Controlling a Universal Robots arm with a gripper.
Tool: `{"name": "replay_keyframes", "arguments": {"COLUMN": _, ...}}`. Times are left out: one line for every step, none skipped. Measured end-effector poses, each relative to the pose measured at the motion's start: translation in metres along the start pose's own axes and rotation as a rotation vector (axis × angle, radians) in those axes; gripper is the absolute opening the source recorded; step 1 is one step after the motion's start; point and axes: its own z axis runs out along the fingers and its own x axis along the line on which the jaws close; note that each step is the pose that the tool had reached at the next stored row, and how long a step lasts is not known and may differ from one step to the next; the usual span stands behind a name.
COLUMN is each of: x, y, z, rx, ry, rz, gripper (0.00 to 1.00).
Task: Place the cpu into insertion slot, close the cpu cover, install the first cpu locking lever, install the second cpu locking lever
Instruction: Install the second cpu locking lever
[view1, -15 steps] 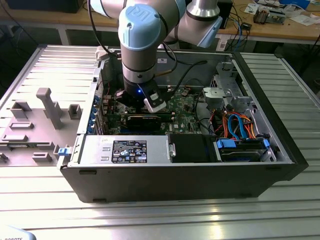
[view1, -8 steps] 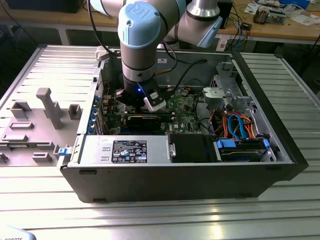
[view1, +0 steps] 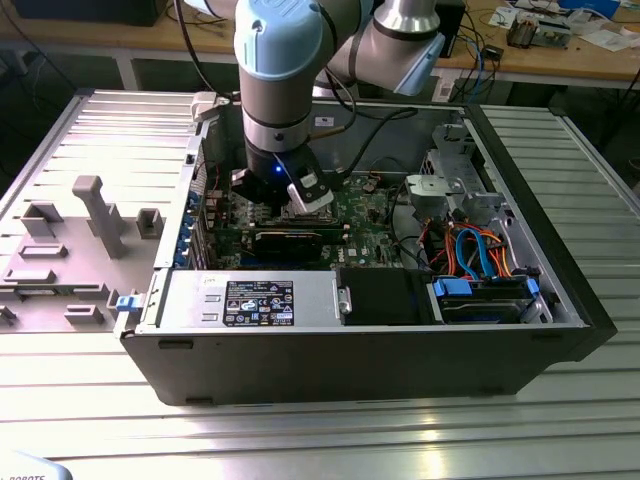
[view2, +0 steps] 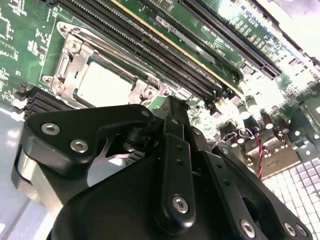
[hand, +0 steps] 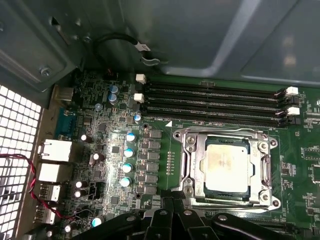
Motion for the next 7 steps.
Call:
{"name": "replay_keyframes", "arguments": {"x": 0.0000, "y": 0.0000, "z": 0.0000, "rx": -0.0003, "ry": 0.0000, "rz": 0.000, "gripper": 0.11}}
{"name": "replay_keyframes", "arguments": {"x": 0.0001, "y": 0.0000, "z": -0.0001, "rx": -0.0005, "ry": 0.0001, "rz": 0.000, "gripper": 0.11}}
{"name": "replay_keyframes", "arguments": {"x": 0.0000, "y": 0.0000, "z": -0.0001, "rx": -0.0010, "ry": 0.0000, "rz": 0.000, "gripper": 0.11}}
{"name": "replay_keyframes", "arguments": {"x": 0.0000, "y": 0.0000, "z": -0.0001, "rx": -0.0011, "ry": 0.0001, "rz": 0.000, "gripper": 0.11}}
{"name": "replay_keyframes", "arguments": {"x": 0.0000, "y": 0.0000, "z": -0.0001, "rx": -0.0015, "ry": 0.0001, "rz": 0.000, "gripper": 0.11}}
{"name": "replay_keyframes", "arguments": {"x": 0.0000, "y": 0.0000, "z": -0.0001, "rx": -0.0018, "ry": 0.0000, "rz": 0.000, "gripper": 0.11}}
{"name": "replay_keyframes", "arguments": {"x": 0.0000, "y": 0.0000, "z": -0.0001, "rx": -0.0021, "ry": -0.0001, "rz": 0.000, "gripper": 0.11}}
